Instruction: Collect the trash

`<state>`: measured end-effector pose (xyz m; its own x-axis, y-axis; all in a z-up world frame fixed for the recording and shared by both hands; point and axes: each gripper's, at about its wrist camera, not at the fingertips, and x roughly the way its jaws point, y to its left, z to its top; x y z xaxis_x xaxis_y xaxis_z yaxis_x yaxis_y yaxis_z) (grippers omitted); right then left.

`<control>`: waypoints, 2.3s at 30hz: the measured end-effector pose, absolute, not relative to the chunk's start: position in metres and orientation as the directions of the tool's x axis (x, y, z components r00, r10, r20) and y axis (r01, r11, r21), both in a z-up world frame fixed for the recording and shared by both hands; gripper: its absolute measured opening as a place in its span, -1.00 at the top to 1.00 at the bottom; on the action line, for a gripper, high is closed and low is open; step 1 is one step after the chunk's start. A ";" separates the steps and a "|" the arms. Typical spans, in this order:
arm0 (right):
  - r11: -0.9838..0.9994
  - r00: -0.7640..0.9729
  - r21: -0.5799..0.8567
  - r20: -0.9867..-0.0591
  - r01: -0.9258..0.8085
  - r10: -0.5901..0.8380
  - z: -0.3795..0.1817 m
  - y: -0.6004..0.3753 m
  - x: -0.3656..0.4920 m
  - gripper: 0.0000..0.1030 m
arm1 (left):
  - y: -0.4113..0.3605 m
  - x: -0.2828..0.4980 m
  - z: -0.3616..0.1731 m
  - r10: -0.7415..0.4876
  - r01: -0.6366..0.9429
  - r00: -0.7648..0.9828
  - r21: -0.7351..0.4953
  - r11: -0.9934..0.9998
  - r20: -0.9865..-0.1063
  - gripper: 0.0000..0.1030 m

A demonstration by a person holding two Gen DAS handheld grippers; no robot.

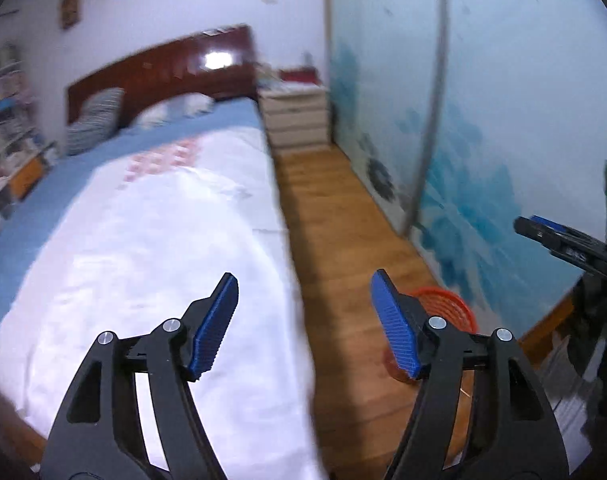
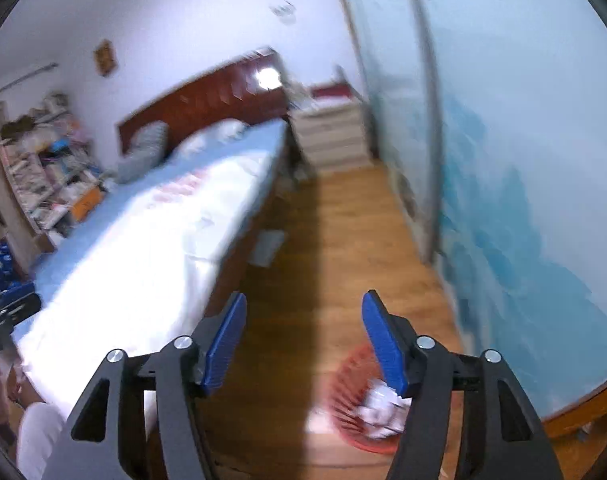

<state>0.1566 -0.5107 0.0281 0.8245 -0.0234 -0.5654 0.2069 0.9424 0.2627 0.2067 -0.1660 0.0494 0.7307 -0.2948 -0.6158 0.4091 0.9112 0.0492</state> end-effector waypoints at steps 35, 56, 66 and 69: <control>0.959 0.822 0.170 -0.493 -0.229 0.284 0.000 -0.241 0.111 -0.47 | -0.027 0.109 -0.017 -0.101 0.103 0.798 -0.030 0.994 -0.594 -0.75; 0.952 0.815 0.205 -0.496 -0.227 0.301 -0.001 -0.254 0.113 -0.52 | -0.029 0.101 -0.022 -0.055 0.058 0.797 -0.015 0.998 -0.601 -0.83; 0.951 0.808 0.194 -0.502 -0.242 0.308 -0.002 -0.243 0.117 -0.66 | -0.024 0.101 -0.024 -0.035 0.033 0.795 -0.014 0.999 -0.606 -0.83; 0.952 0.807 0.194 -0.506 -0.237 0.304 -0.003 -0.242 0.117 -0.68 | -0.022 0.101 -0.025 -0.035 0.030 0.792 -0.019 0.999 -0.610 -0.84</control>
<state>0.1167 -0.2416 -0.0034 0.8074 0.3040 -0.5057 -0.2367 0.9520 0.1943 0.1011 -0.0220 -0.0247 0.7918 -0.0350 -0.6098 0.0297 0.9994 -0.0189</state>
